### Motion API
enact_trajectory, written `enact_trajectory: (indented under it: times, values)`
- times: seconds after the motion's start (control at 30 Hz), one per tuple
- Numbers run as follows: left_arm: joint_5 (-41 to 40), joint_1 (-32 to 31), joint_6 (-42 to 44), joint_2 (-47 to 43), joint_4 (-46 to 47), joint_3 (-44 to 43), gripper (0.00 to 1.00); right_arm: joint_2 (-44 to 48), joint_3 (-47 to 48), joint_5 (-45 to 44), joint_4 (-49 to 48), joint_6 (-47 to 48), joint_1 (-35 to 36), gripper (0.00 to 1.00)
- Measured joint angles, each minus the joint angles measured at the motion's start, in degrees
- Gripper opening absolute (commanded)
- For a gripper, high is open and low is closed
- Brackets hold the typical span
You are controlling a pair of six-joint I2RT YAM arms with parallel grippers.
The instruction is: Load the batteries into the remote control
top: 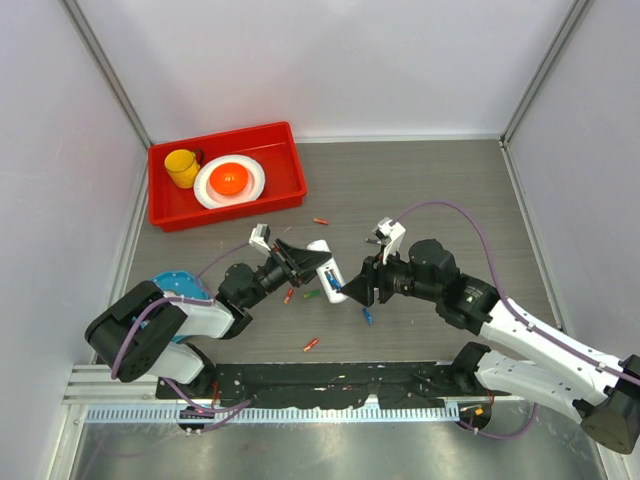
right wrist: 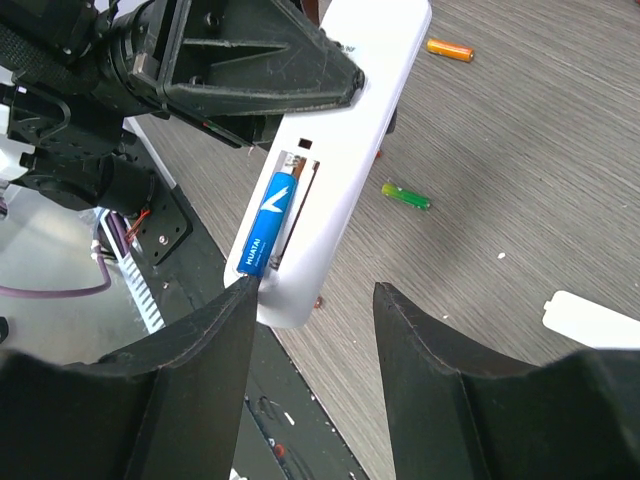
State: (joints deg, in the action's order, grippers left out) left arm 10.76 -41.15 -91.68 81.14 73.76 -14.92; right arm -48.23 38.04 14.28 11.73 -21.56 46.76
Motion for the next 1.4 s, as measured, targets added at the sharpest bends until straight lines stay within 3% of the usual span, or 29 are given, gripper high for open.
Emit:
enact_trajectory:
  times: [0.9, 1.4]
  values:
    - [1.99, 0.04, 0.63, 0.39, -0.28, -0.5, 0.0, -4.15, 1.68, 2.43, -0.83, -1.07, 0.0, 0.56]
    - [2.78, 0.02, 0.63, 0.39, -0.22, -0.5, 0.0, -3.76, 6.75, 6.23, 4.11, 2.32, 0.0, 0.6]
